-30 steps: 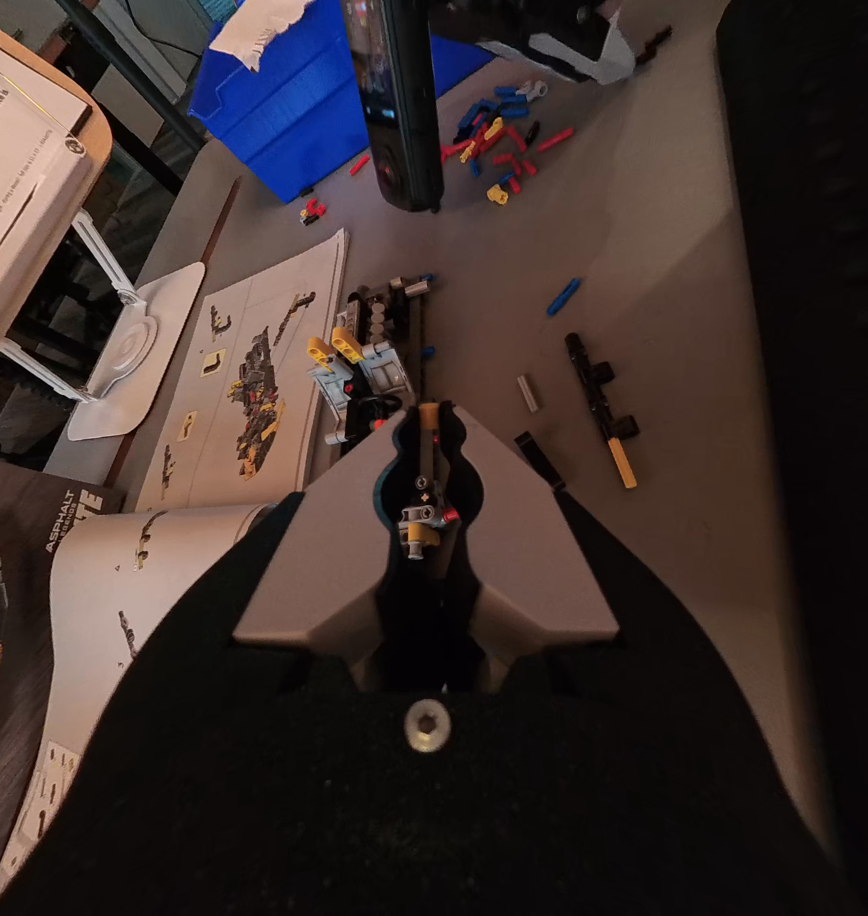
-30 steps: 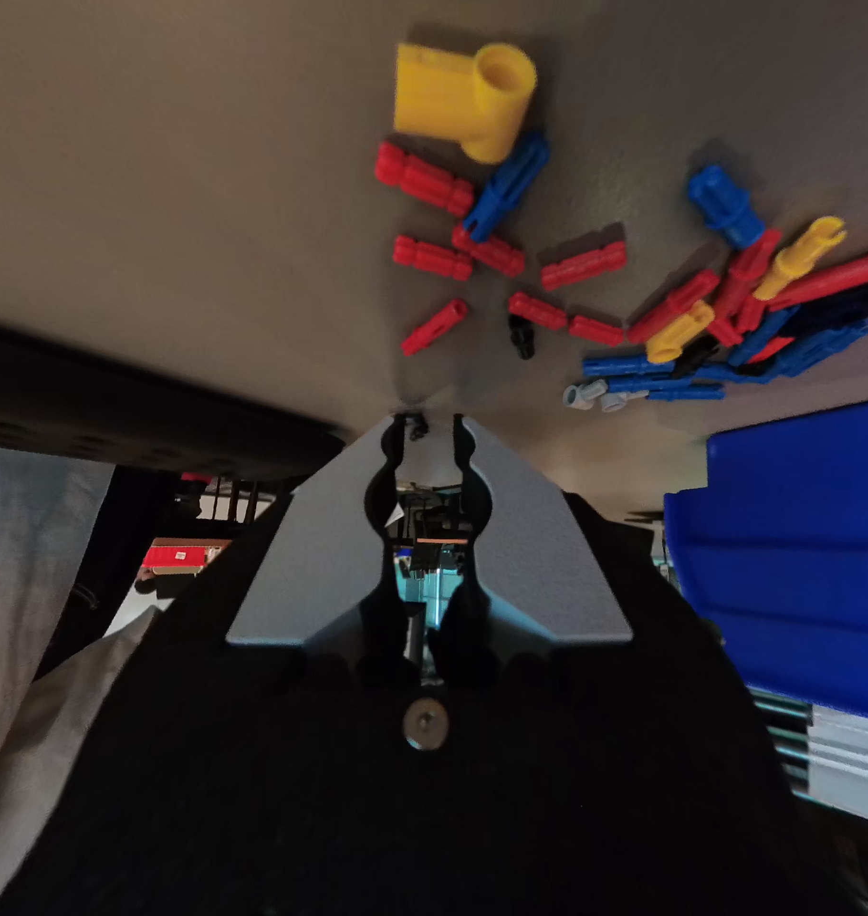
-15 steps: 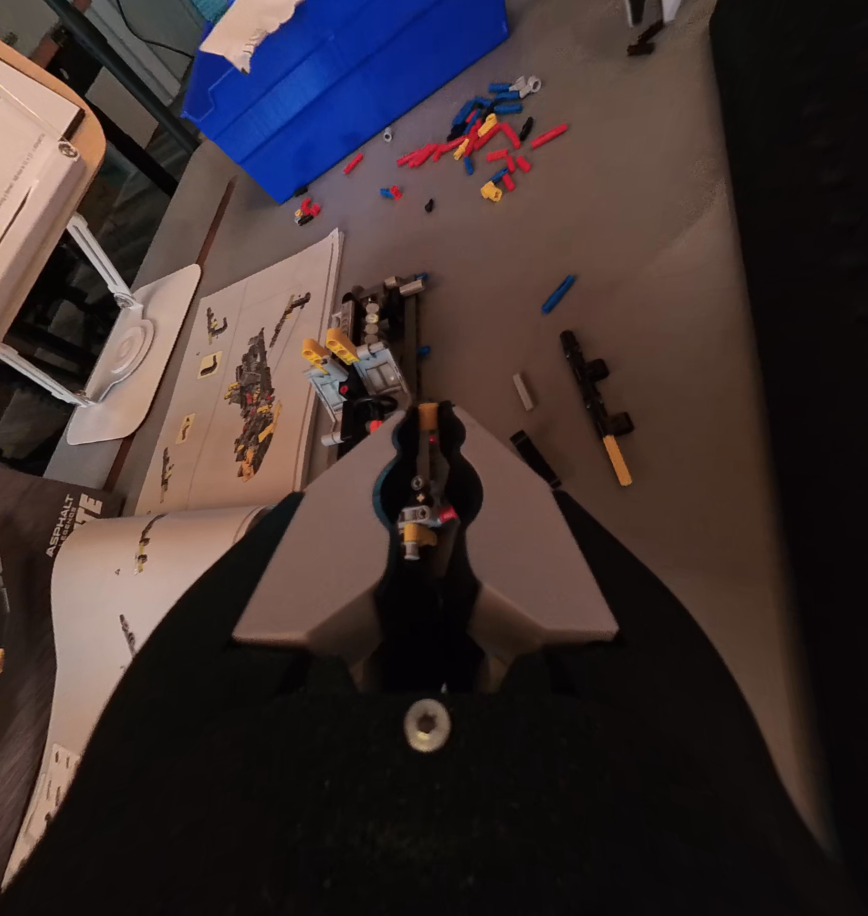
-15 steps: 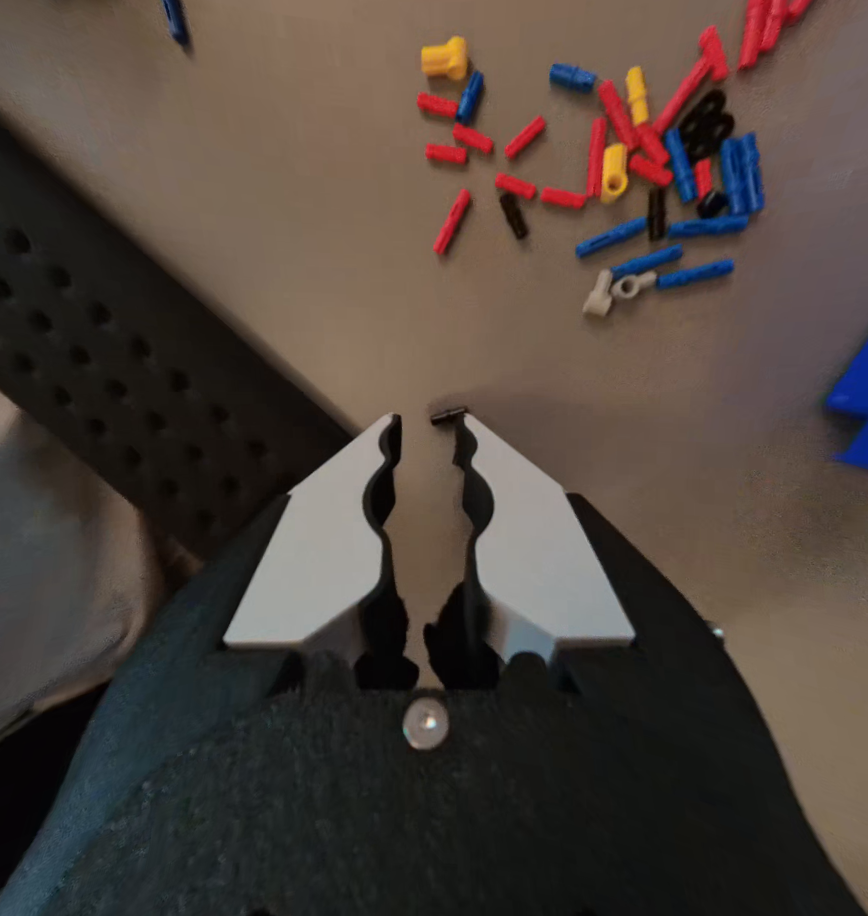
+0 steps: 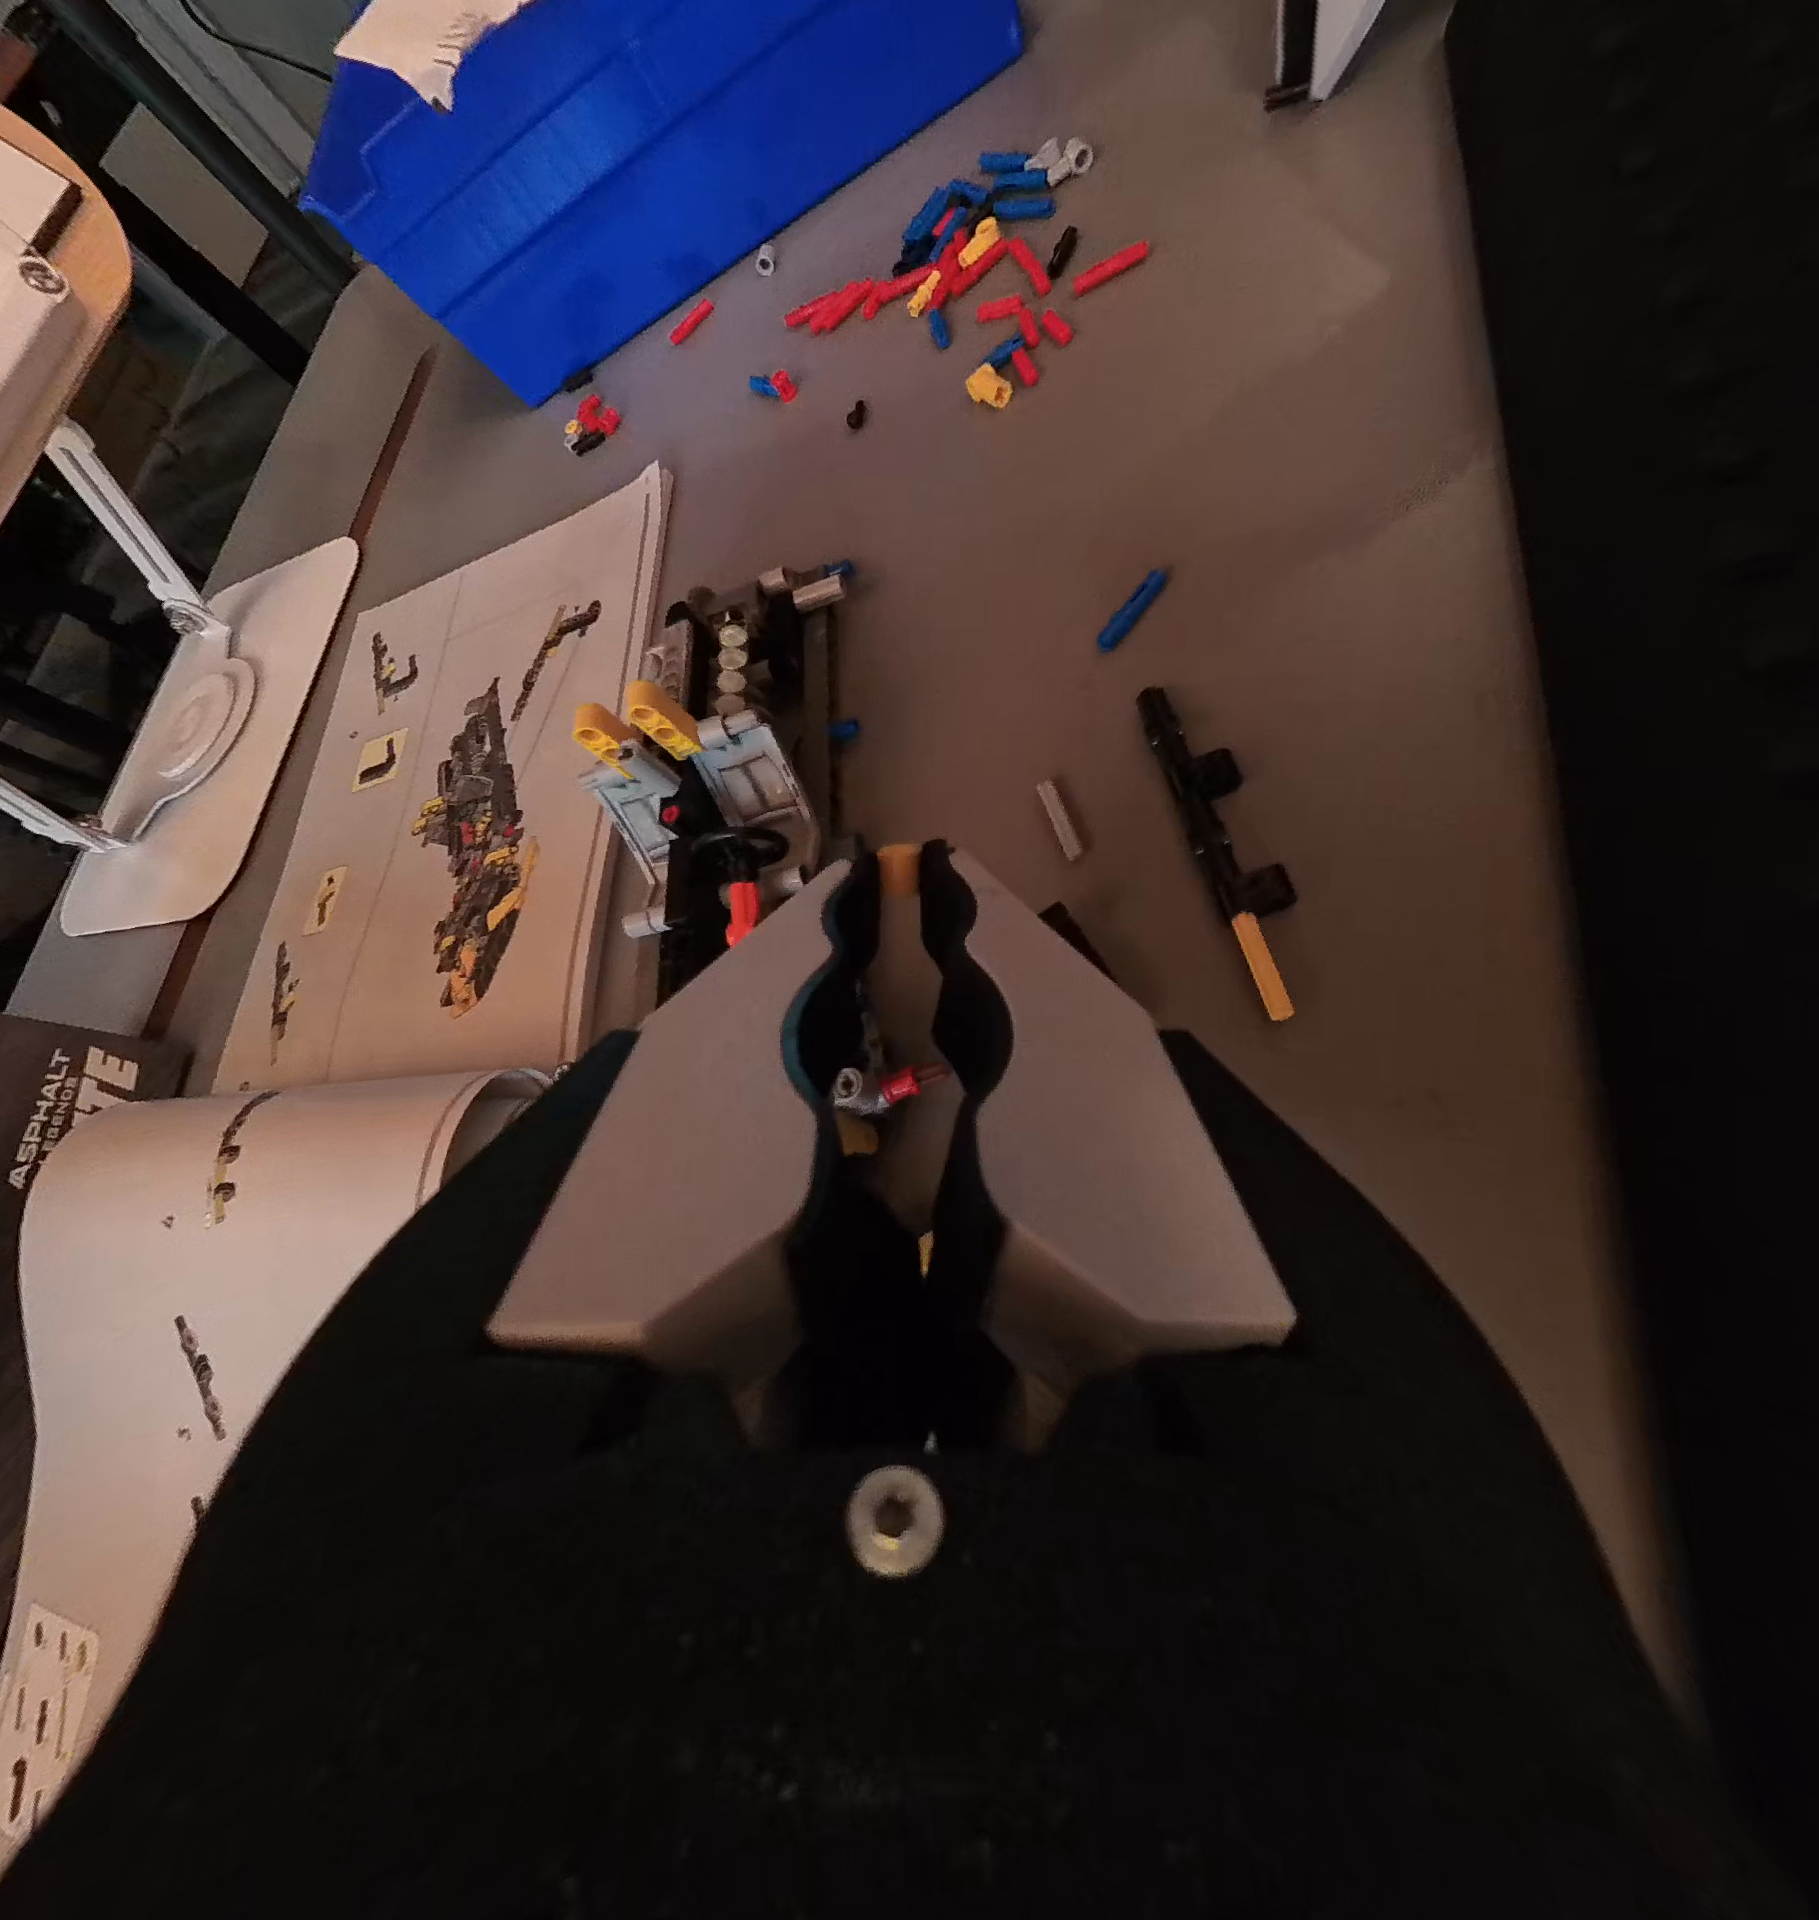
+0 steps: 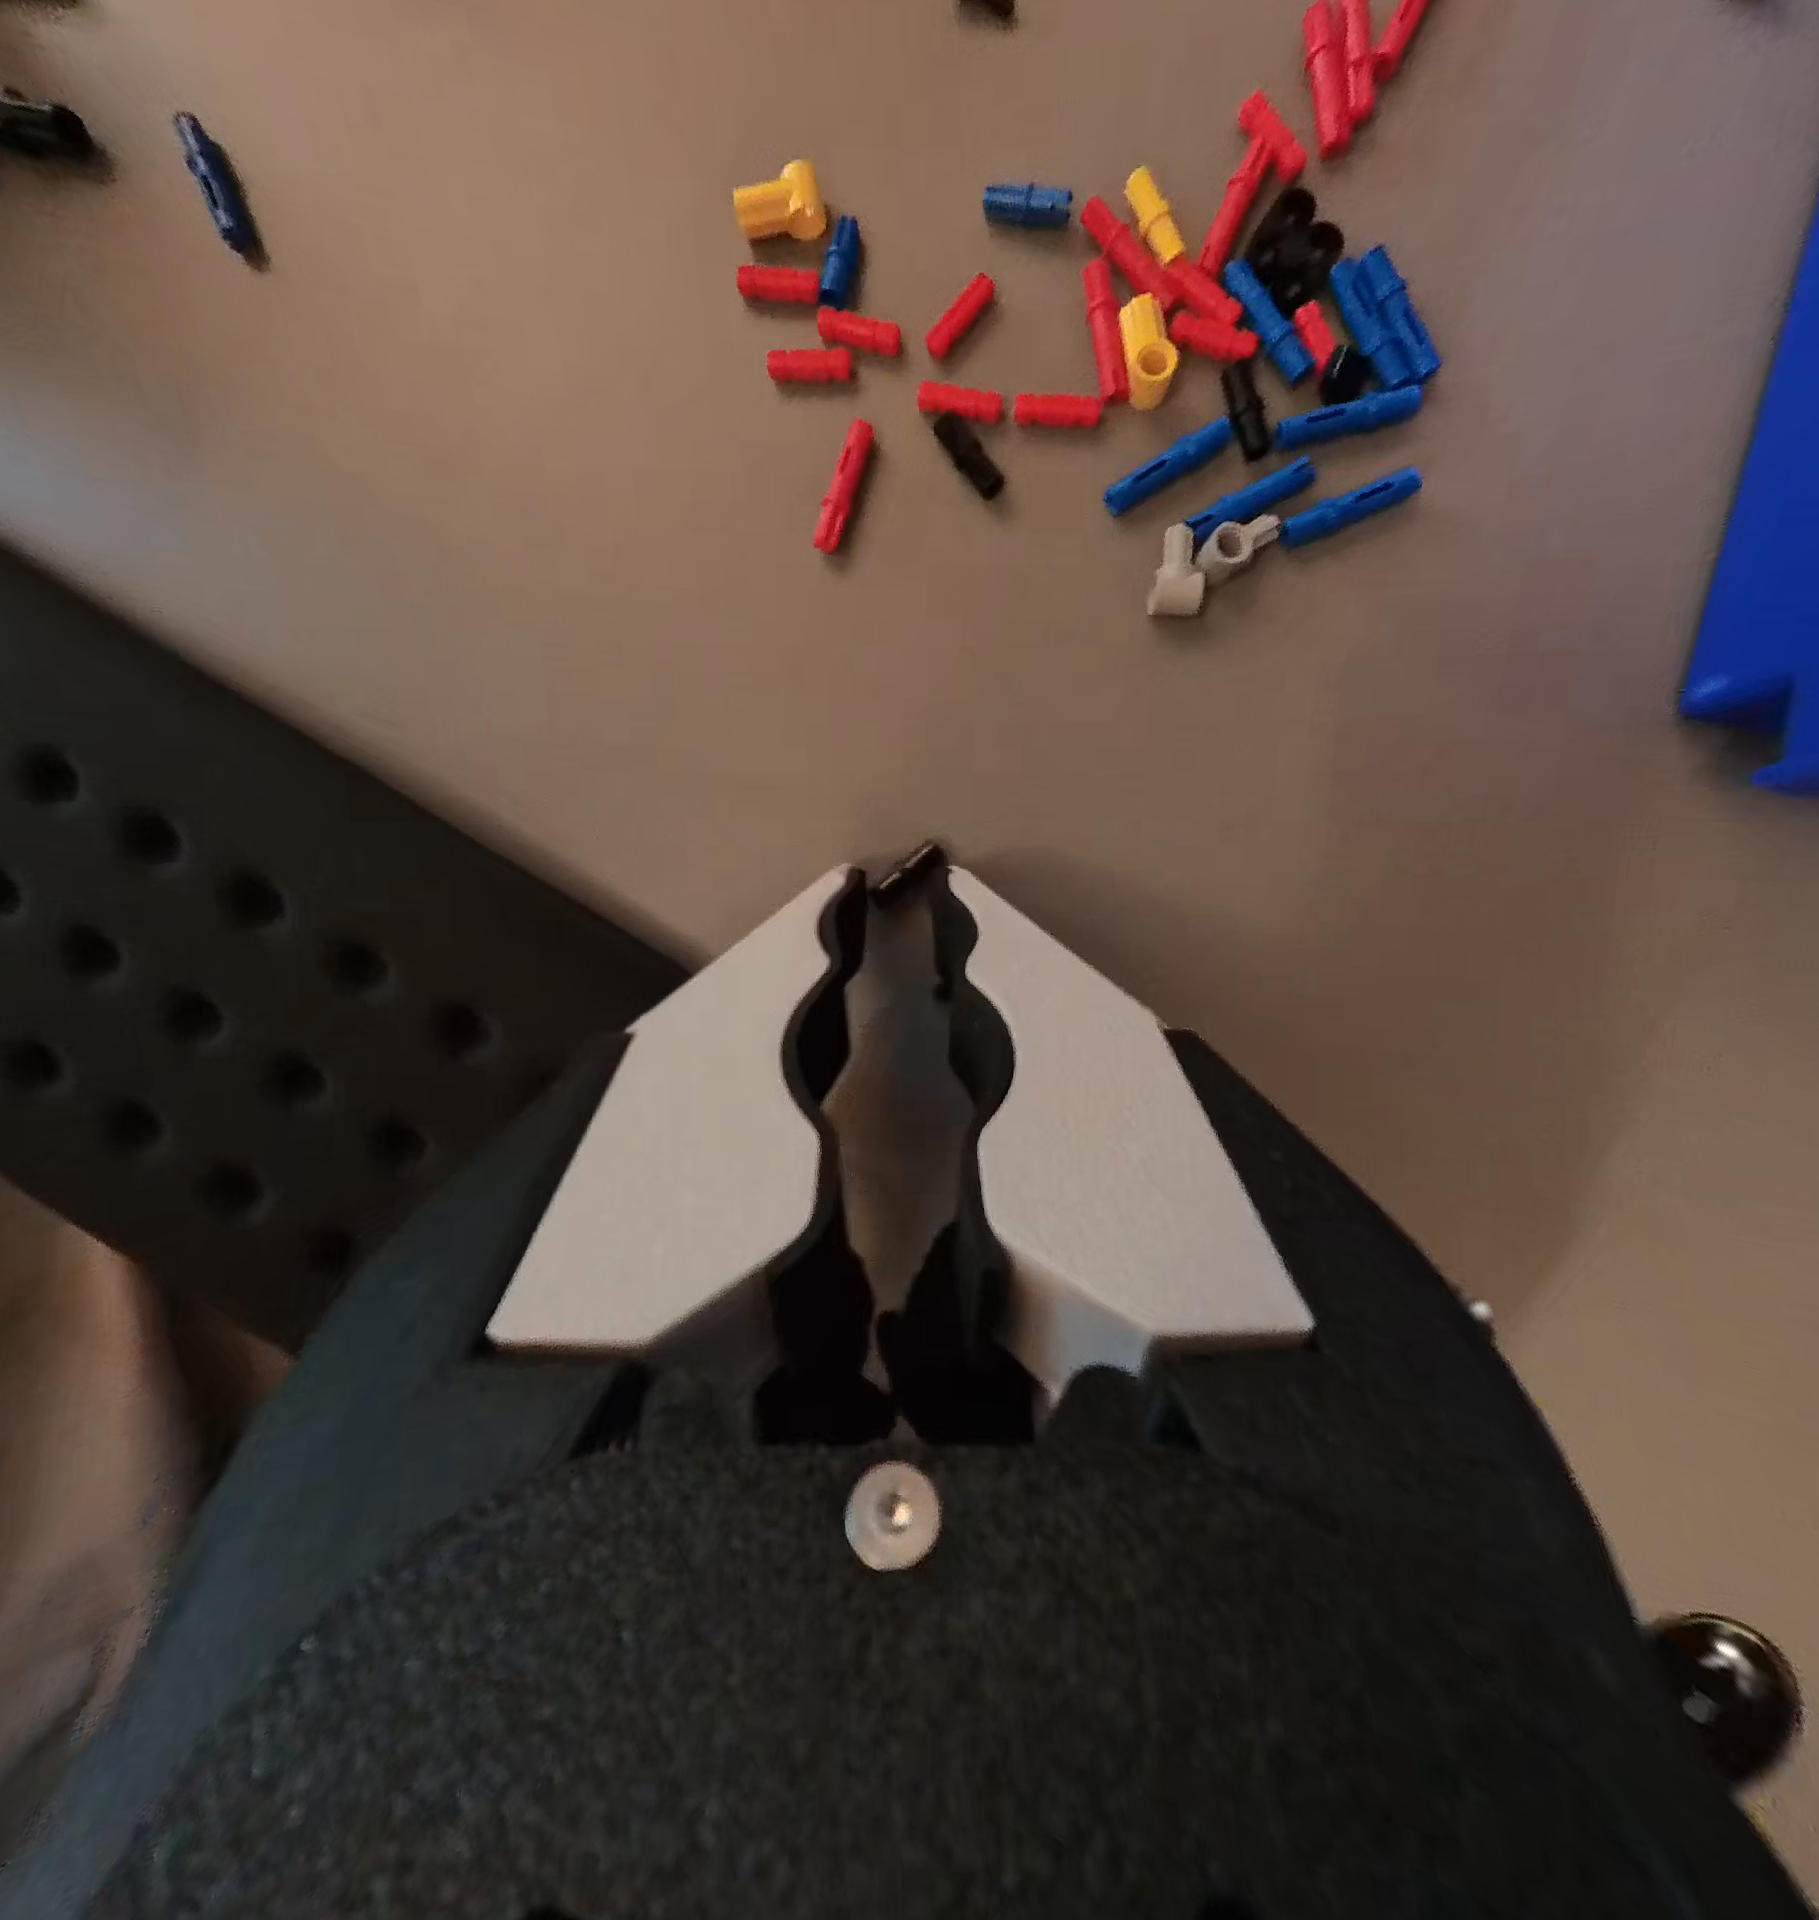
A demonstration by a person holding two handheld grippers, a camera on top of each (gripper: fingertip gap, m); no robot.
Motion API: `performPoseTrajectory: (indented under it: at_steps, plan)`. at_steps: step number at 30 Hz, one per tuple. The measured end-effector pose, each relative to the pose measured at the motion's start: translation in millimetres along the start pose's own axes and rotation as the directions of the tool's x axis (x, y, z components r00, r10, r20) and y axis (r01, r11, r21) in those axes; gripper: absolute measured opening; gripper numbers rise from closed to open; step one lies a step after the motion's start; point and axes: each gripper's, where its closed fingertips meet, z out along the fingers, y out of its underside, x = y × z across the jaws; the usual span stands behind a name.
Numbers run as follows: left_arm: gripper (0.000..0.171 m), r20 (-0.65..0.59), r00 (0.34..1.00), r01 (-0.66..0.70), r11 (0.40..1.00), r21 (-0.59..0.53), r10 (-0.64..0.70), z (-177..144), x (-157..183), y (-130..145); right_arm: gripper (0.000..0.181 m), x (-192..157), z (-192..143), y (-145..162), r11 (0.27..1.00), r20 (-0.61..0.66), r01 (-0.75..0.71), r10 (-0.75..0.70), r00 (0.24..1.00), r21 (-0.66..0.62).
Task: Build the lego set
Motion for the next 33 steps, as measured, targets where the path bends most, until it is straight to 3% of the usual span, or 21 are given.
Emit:
performPoseTrajectory:
  at_steps: [4,8,12,15,18,23,25,28,33]
  plan:
    - [0.004,0.002,1.000,-0.002,1.000,0.001,0.002,-0.5,-0.3,-0.6,0.003,1.0,0.2,0.5,0.996,-0.065,0.085,-0.085,0.994,-0.015]
    - [0.004,0.006,1.000,-0.013,1.000,0.004,0.013,-1.3,0.2,-2.5,0.003,-2.2,-1.9,-3.3,0.988,-0.021,0.122,-0.124,0.992,-0.090]
    - [0.004,0.016,1.000,-0.017,1.000,0.009,0.017,-3.7,-1.5,-4.3,0.003,13.3,-15.5,-4.0,0.930,-0.021,0.206,-0.222,0.975,-0.305]
    - [0.004,0.020,1.000,-0.018,1.000,0.017,0.017,-5.4,-2.4,-6.5,0.003,32.8,-32.6,1.3,0.805,-0.010,0.206,-0.254,0.967,-0.557]
    - [0.004,0.026,0.999,-0.027,1.000,0.016,0.026,-6.4,-2.6,-7.4,0.003,42.8,-46.7,12.0,0.599,0.025,0.156,-0.221,0.975,-0.785]
    - [0.004,0.040,0.999,-0.028,0.999,0.016,0.028,-9.1,-6.2,-7.6,0.003,49.0,-49.7,27.4,0.288,0.089,0.137,-0.175,0.981,-0.948]
    - [0.004,0.045,0.999,-0.027,0.999,0.017,0.026,-10.3,-7.8,-7.5,0.003,52.4,-50.4,32.4,0.196,0.090,0.120,-0.156,0.984,-0.973]
    - [0.004,0.048,0.998,-0.028,0.999,0.018,0.027,-11.3,-8.6,-7.9,0.003,56.2,-47.0,34.8,0.138,0.091,0.112,-0.148,0.985,-0.984]
    - [0.004,0.045,0.998,-0.032,0.999,0.016,0.032,-11.1,-7.8,-7.7,0.003,55.7,-42.6,32.7,0.155,0.101,0.125,-0.157,0.982,-0.980]
